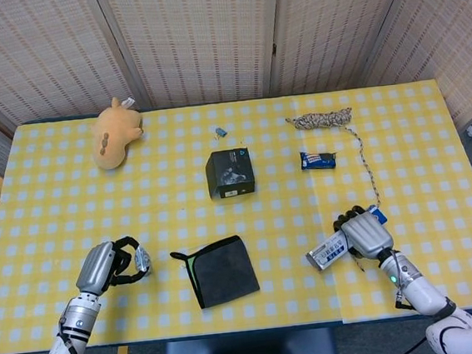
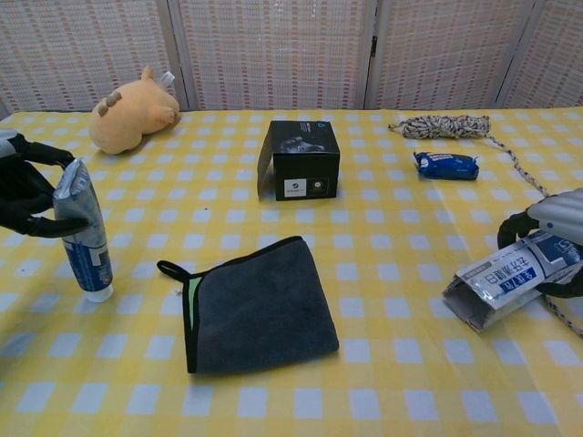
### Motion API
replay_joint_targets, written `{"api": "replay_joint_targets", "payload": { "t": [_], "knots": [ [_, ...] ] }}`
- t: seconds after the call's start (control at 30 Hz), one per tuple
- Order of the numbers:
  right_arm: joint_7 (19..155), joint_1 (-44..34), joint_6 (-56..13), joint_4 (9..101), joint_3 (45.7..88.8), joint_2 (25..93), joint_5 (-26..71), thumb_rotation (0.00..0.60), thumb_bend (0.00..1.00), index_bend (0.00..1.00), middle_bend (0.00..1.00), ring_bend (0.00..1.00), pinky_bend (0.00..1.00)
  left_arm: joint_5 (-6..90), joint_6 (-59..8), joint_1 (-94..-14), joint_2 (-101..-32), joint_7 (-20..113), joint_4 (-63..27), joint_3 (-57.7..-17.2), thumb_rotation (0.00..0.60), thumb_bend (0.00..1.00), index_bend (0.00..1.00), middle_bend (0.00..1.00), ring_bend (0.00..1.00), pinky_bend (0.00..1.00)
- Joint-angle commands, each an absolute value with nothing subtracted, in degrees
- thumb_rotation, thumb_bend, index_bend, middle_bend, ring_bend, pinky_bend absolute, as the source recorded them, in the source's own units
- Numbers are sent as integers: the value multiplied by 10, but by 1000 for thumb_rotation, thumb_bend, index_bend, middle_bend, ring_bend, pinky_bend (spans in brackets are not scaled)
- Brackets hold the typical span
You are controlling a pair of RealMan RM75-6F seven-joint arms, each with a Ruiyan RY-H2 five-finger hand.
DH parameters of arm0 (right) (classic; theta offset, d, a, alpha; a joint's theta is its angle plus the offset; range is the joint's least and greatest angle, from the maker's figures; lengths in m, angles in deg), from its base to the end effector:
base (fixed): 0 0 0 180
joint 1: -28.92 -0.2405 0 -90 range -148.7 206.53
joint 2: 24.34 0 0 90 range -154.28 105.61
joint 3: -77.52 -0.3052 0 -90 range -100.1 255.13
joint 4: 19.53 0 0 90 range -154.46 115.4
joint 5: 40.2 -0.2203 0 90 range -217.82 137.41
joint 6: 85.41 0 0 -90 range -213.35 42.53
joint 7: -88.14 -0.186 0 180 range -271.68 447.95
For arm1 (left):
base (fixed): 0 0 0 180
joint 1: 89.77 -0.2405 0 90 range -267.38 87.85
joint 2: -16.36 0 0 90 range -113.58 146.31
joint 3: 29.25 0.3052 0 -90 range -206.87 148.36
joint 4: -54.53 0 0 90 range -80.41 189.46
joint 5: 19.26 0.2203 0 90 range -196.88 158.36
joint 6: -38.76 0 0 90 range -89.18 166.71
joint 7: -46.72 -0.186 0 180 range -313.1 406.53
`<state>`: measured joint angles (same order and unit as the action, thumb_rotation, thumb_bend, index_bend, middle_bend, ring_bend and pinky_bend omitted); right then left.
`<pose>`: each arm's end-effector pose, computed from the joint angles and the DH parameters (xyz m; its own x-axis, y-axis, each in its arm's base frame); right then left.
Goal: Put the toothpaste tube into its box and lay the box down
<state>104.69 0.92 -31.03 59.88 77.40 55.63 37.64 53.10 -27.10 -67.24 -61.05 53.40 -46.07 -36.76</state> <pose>-0.3241 -0.3405 -0.0024 0.6591 -0.3339 0.6739 -0.7503 -0.3530 0.5589 -0.2508 0.3202 0.0358 -0.0879 0.2941 0.9517 0.9902 -0.0781 0.1156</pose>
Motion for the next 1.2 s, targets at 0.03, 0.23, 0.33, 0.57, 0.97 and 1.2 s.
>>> {"api": "replay_joint_targets", "payload": {
  "t": [0.03, 0.23, 0.33, 0.57, 0.97, 1.2],
  "knots": [
    [1040, 10, -308, 601, 773, 554, 379, 600, 334, 468, 375, 288, 210, 531, -270, -672, -611, 534, -461, -368, 600, 554, 989, 1000, 1000, 1000],
    [1002, 12, -297, 614, 766, 541, 384, 600, 334, 468, 375, 287, 211, 530, -273, -670, -611, 531, -465, -372, 600, 554, 989, 1000, 1000, 1000],
    [962, 12, -301, 625, 762, 529, 384, 600, 335, 468, 375, 289, 211, 529, -276, -670, -608, 529, -470, -376, 600, 554, 989, 1000, 1000, 1000],
    [881, 9, -304, 623, 760, 523, 404, 600, 334, 473, 382, 306, 235, 524, -283, -667, -596, 516, -493, -386, 600, 554, 989, 1000, 1000, 1000],
    [708, 1, -311, 653, 749, 505, 424, 600, 335, 473, 382, 310, 235, 500, -289, -657, -556, 494, -567, -416, 600, 554, 989, 1000, 1000, 1000],
    [615, -6, -322, 665, 735, 521, 416, 600, 334, 473, 381, 308, 235, 477, -285, -643, -532, 474, -615, -436, 600, 554, 989, 1000, 1000, 1000]
  ]
}}
